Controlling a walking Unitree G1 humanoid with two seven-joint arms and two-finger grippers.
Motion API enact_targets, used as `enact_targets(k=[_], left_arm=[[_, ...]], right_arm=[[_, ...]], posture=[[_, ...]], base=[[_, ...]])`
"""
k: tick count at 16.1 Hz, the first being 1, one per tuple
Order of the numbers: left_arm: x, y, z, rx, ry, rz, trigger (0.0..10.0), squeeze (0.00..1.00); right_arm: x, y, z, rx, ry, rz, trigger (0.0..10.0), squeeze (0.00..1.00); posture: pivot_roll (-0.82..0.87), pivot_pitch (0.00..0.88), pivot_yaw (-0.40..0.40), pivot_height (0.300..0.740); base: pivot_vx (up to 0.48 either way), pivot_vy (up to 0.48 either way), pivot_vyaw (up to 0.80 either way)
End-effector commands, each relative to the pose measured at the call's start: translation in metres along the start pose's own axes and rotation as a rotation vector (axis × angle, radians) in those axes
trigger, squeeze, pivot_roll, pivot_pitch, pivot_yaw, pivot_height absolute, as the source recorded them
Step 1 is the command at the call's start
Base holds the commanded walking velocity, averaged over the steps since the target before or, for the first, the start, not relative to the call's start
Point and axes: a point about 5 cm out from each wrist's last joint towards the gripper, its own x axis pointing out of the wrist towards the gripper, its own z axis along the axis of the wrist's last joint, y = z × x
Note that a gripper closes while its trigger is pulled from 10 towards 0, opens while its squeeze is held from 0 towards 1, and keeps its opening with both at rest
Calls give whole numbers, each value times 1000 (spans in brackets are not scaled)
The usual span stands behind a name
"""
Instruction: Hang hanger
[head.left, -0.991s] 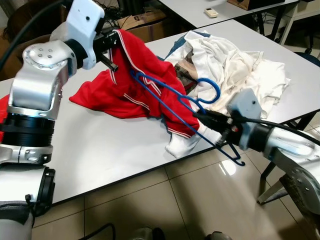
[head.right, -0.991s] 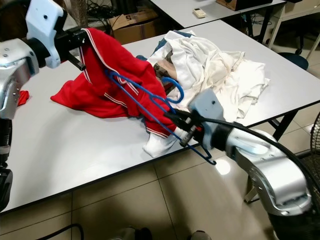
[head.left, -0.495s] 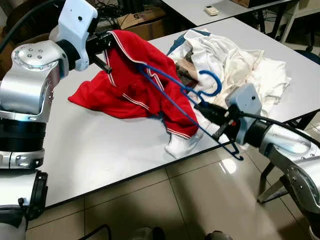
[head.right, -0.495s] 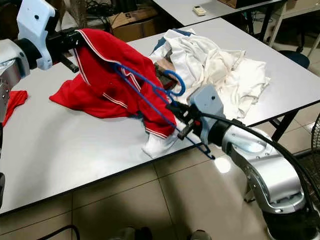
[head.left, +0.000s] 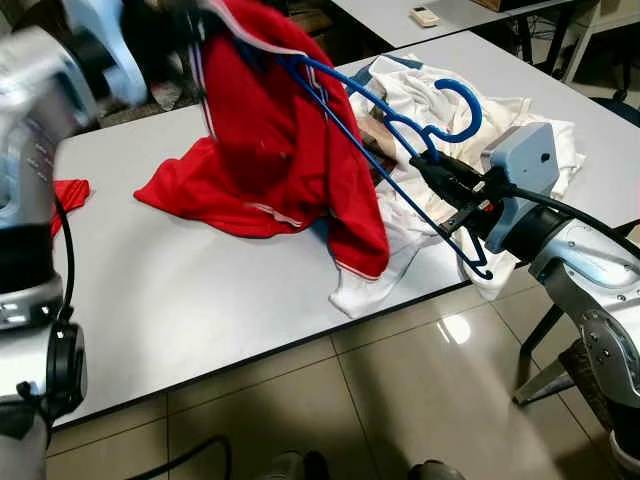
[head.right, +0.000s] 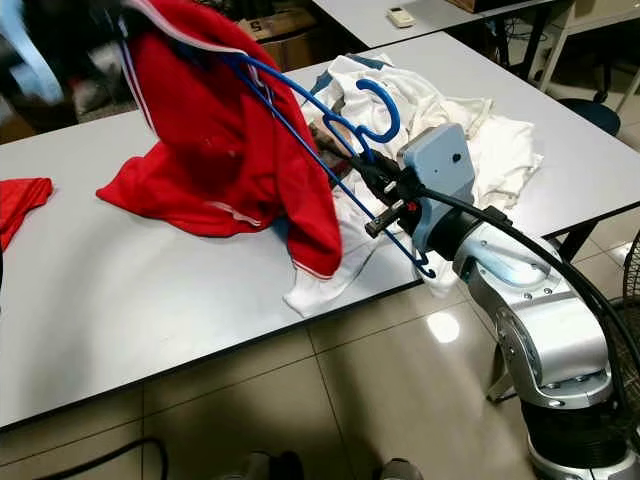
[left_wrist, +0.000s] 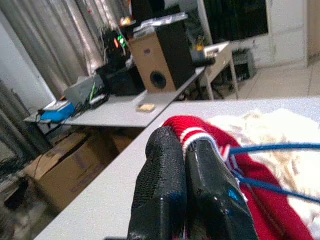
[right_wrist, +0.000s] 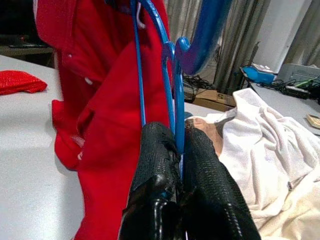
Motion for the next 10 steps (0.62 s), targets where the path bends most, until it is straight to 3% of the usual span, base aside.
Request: enact_targets(k=[1, 3, 5, 6, 10], left_arm=[[-4, 5, 6, -8, -24, 21, 0, 0], [-4, -7, -14, -57, 37, -17, 0, 0], [0, -18, -29, -78, 64, -4, 0, 0], [1, -19, -32, -85, 64, 3, 0, 0], [0, -28, -45, -96, 95, 0, 0, 0]], right_arm=[[1, 1, -2, 0, 4, -1, 10000, 0], [-2, 12, -10, 37, 42, 72, 10000, 0], [-15, 40, -27, 37, 166, 297, 10000, 0], [-17, 44, -32, 45, 193, 318, 10000, 0], [-8, 31, -50, 97, 292, 106, 10000, 0]], posture=[[-131, 61, 158, 740], [-136, 56, 162, 740], [-145, 49, 157, 740], [-145, 48, 157, 740], [-152, 31, 157, 740]], base=[[0, 0, 0], [0, 0, 0], [0, 0, 0], [0, 0, 0], [0, 0, 0]])
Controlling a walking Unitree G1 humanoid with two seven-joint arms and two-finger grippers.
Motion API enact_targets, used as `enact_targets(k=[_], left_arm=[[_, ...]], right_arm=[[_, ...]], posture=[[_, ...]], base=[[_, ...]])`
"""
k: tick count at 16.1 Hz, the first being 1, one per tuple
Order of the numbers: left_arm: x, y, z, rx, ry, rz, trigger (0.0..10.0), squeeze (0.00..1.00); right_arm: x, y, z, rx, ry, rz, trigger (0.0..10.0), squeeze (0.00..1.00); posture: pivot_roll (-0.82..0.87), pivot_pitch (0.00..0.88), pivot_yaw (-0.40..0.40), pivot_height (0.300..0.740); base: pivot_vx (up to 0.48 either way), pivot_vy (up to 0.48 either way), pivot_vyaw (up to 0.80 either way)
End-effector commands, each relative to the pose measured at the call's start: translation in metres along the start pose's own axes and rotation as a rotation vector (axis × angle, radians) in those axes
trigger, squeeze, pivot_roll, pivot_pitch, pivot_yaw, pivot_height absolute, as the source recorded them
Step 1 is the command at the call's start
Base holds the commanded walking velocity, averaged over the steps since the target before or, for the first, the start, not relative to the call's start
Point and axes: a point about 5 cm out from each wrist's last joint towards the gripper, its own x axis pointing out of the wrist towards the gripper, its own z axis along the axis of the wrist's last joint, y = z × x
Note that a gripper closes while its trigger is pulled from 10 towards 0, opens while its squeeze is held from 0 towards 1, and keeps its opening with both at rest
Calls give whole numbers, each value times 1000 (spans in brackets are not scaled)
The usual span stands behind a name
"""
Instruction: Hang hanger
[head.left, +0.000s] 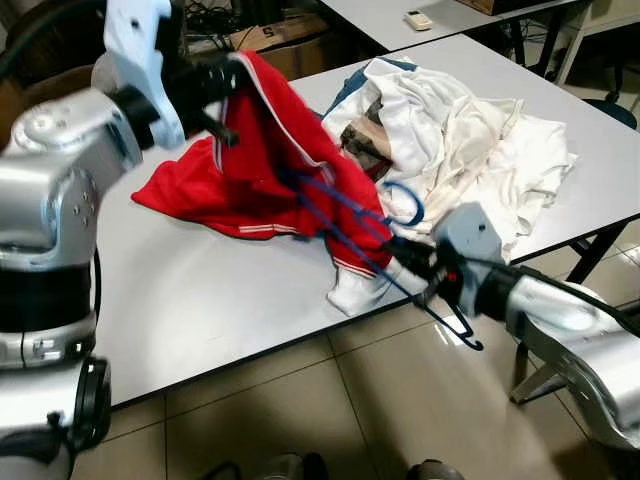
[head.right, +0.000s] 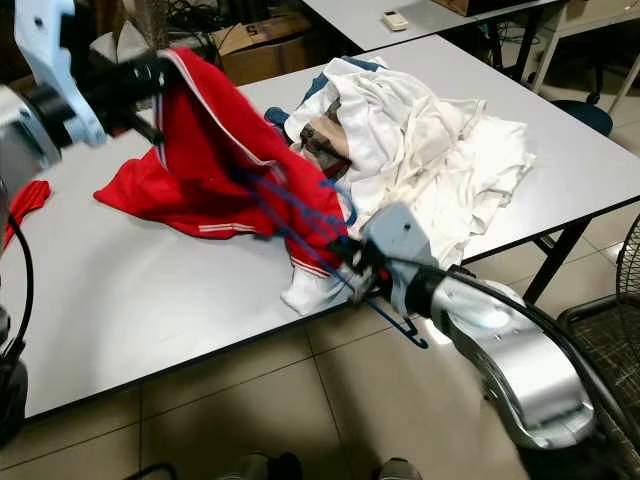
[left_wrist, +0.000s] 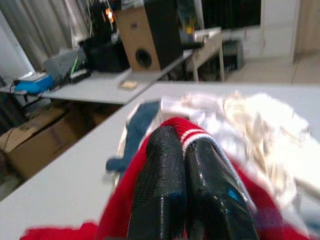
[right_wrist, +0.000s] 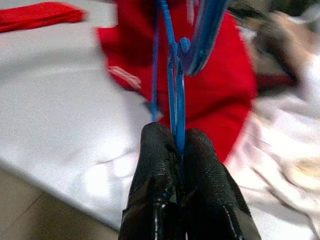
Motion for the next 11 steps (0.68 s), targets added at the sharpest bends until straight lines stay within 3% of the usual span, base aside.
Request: enact_targets(k=[1, 5, 7, 9, 11], left_arm=[[-7, 3, -8, 23, 53, 29, 0, 0], [-42, 4, -62, 78, 271, 154, 0, 0], [-63, -7, -89, 39, 361, 165, 0, 0], [-74, -14, -95, 13, 390, 163, 0, 0], [-75, -15, -80, -91, 295, 141, 0, 0]], right_arm=[[2, -8, 0, 35, 13, -75, 10000, 0], [15, 13, -7, 93, 1, -79, 10000, 0], [22, 30, -8, 109, -15, -21, 10000, 0], [25, 33, -10, 118, -1, -13, 10000, 0], [32, 29, -5, 92, -25, -18, 10000, 0]], posture=[[-153, 29, 158, 740], [-143, 13, 138, 740], [-139, 11, 129, 740], [-127, 13, 112, 740], [-117, 13, 103, 740]], base=[[0, 0, 0], [0, 0, 0], [0, 0, 0], [0, 0, 0], [0, 0, 0]])
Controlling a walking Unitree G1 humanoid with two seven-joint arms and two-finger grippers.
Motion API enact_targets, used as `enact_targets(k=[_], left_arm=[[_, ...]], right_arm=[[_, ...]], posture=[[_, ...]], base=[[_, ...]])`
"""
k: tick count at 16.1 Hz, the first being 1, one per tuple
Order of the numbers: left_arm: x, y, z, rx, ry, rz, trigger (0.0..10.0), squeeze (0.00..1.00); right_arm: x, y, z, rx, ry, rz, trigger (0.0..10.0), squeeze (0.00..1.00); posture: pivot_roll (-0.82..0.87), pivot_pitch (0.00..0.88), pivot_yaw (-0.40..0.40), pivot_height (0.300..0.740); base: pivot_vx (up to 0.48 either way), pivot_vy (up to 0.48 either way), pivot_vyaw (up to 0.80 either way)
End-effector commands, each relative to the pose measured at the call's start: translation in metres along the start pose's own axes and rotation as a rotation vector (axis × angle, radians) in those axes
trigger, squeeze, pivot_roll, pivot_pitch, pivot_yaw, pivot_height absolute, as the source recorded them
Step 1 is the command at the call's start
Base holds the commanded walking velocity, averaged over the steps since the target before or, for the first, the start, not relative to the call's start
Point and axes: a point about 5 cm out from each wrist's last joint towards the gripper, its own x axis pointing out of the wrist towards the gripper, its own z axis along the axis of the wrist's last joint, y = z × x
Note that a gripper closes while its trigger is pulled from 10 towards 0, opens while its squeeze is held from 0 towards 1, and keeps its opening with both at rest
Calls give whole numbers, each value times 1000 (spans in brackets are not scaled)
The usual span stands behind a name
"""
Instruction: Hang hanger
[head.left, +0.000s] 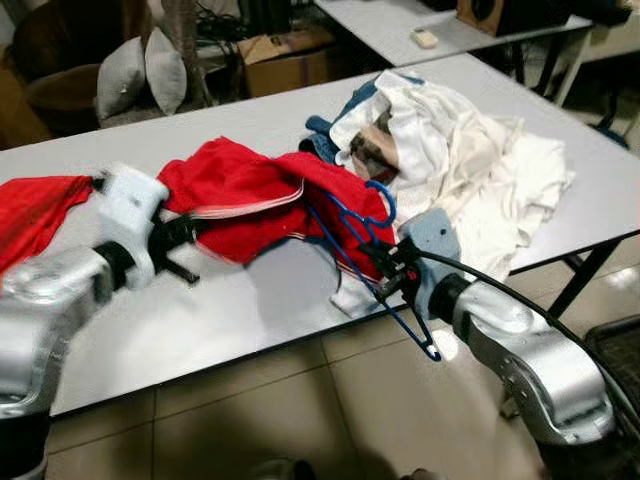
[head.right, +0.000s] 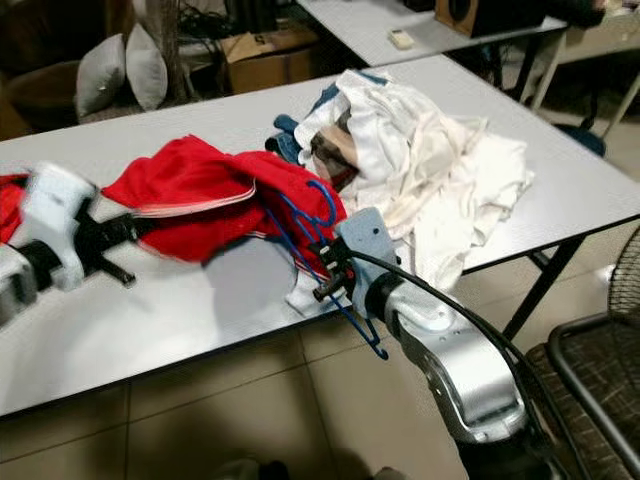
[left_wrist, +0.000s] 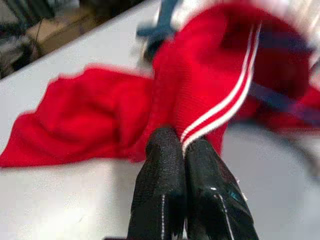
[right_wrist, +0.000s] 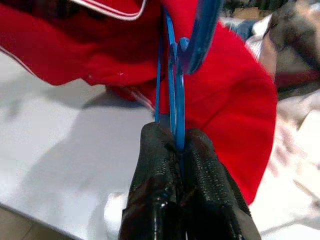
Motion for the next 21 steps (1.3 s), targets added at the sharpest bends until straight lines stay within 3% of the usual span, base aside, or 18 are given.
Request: enact_targets(k=[1, 2, 3, 4, 5, 6, 7, 9, 11, 13, 16, 18, 19, 21], left_arm=[[-7, 5, 23, -46, -124, -9, 0, 0], [-9, 9, 33, -83, -194, -3, 0, 0], [-16, 14, 57, -136, -369, -6, 0, 0], [-24, 16, 79, -180, -536, -23, 0, 0], [-30, 15, 88, -210, -616, -39, 0, 0], [-32, 14, 86, -213, -602, -38, 0, 0], [-28, 15, 77, -203, -530, -15, 0, 0], [-24, 16, 67, -215, -465, 7, 0, 0], [-22, 13, 65, -214, -437, -13, 0, 0], [-20, 10, 70, -208, -443, -36, 0, 0], [-16, 17, 65, -169, -383, 29, 0, 0], [-13, 30, 55, -136, -298, 149, 0, 0], [-13, 32, 53, -134, -286, 163, 0, 0], [-10, 31, 46, -43, -204, 175, 0, 0]], right_arm=[[9, -5, 23, -72, -115, -10, 10000, 0], [13, -8, 40, -99, -202, -6, 10000, 0], [9, -2, 85, -79, -437, 81, 10000, 0], [-4, 11, 114, -15, -604, 210, 10000, 0], [-10, 20, 115, 11, -609, 298, 10000, 0], [-6, 30, 83, -89, -432, 371, 10000, 0], [0, 29, 38, -152, -175, 374, 10000, 0], [-3, 20, 6, -190, 2, 342, 10000, 0], [-9, 3, 0, -128, 42, 240, 10000, 0], [-15, -25, 3, -107, 64, 88, 10000, 0], [-27, -21, 26, -170, -52, 204, 10000, 0], [-42, -15, 37, -202, -70, 335, 10000, 0], [-43, -16, 38, -210, -65, 334, 10000, 0], [-41, -32, 45, -172, -92, 215, 10000, 0]], posture=[[-111, 16, 108, 740], [-110, 16, 108, 740], [-104, 15, 103, 740], [-102, 12, 100, 740], [-101, 12, 99, 740], [-100, 14, 98, 740], [-99, 15, 97, 740], [-102, 23, 102, 740], [-107, 28, 107, 740], [-111, 31, 113, 740], [-114, 33, 121, 740], [-118, 32, 123, 740], [-118, 32, 123, 740], [-121, 34, 116, 740]], base=[[0, 0, 0], [0, 0, 0], [0, 0, 0], [0, 0, 0], [0, 0, 0], [0, 0, 0], [0, 0, 0], [0, 0, 0], [0, 0, 0], [0, 0, 0], [0, 0, 0], [0, 0, 0], [0, 0, 0], [0, 0, 0]])
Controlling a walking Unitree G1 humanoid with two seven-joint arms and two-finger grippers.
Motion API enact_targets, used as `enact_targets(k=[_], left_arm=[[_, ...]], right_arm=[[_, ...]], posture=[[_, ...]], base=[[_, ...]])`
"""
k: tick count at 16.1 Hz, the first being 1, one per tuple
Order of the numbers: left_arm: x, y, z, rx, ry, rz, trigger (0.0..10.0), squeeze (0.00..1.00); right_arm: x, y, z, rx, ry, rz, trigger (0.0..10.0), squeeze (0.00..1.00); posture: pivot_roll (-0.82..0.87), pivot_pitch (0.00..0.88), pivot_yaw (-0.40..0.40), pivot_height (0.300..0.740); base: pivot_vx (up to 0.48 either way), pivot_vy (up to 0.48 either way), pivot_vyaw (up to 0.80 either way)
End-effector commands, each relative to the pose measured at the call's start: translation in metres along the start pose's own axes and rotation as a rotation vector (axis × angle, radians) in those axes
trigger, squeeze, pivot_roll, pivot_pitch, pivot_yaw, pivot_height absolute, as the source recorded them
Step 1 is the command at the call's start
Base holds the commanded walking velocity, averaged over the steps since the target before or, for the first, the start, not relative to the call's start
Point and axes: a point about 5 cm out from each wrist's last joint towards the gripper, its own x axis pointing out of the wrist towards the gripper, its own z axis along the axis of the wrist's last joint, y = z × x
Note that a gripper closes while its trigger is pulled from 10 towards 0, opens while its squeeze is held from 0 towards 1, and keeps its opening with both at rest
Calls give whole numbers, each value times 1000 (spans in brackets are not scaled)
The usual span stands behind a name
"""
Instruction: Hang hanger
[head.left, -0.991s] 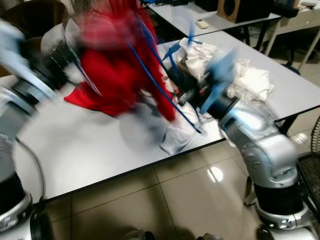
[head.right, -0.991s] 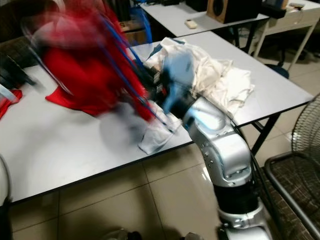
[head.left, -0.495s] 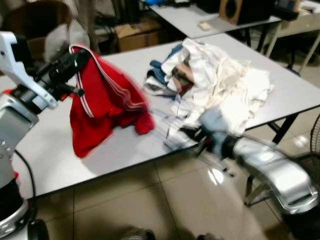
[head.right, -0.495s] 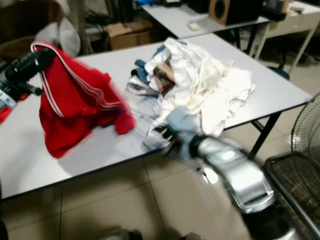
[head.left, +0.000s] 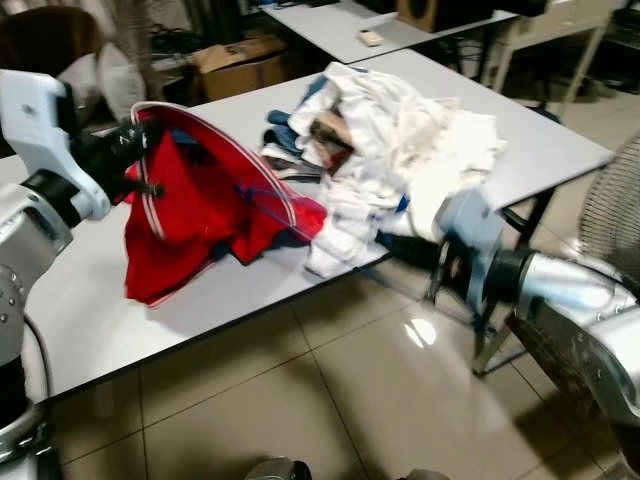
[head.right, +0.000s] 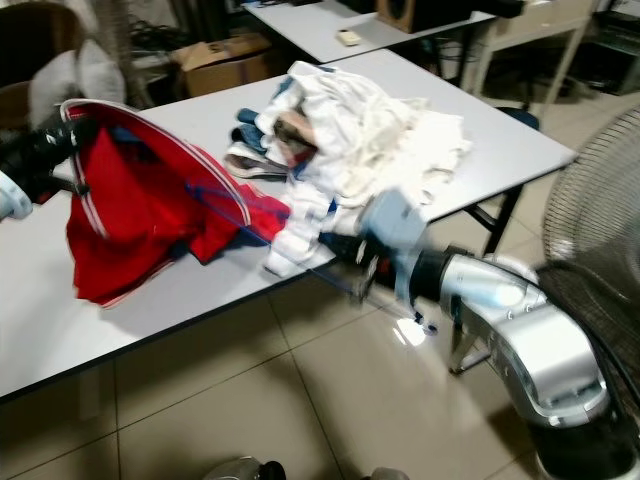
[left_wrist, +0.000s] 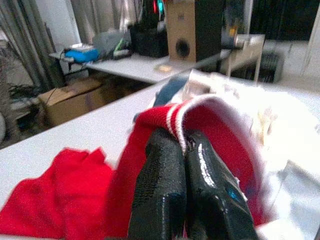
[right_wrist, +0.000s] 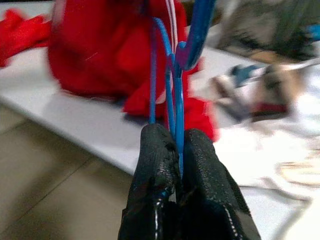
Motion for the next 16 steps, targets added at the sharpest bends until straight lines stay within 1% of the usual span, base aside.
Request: enact_targets(k=[1, 3, 4, 6, 7, 9, 11, 14, 16], left_arm=[[2, 0, -5, 29, 29, -1, 0, 0], [5, -8, -3, 9, 18, -54, 0, 0], [7, -18, -1, -5, 2, -128, 0, 0], [9, -33, 6, -41, -49, -225, 0, 0], [14, -41, 11, -73, -92, -249, 0, 0], [24, -43, 12, -58, -105, -208, 0, 0], [26, -41, 11, -52, -107, -181, 0, 0], [26, -36, 10, -18, -92, -136, 0, 0], [23, -31, 10, 0, -81, -129, 0, 0]], right_arm=[[-1, -11, 2, 33, -7, -86, 10000, 0], [5, -18, -6, 65, 22, -173, 10000, 0], [13, -16, -13, 114, 26, -184, 10000, 0], [26, -1, -18, 189, 0, -97, 10000, 0], [34, 9, -19, 226, -18, -23, 10000, 0], [38, 18, -16, 249, -36, 52, 10000, 0], [38, 20, -14, 259, -49, 68, 10000, 0], [31, 20, -15, 265, -44, 72, 10000, 0], [21, 18, -11, 262, -56, 94, 10000, 0]], posture=[[-125, 34, 115, 740], [-126, 34, 112, 740], [-124, 33, 109, 740], [-121, 31, 103, 740], [-119, 29, 98, 740], [-118, 28, 94, 740], [-120, 28, 94, 740], [-123, 33, 93, 740], [-124, 41, 93, 740]], base=[[0, 0, 0], [0, 0, 0], [0, 0, 0], [0, 0, 0], [0, 0, 0], [0, 0, 0], [0, 0, 0], [0, 0, 0], [0, 0, 0]])
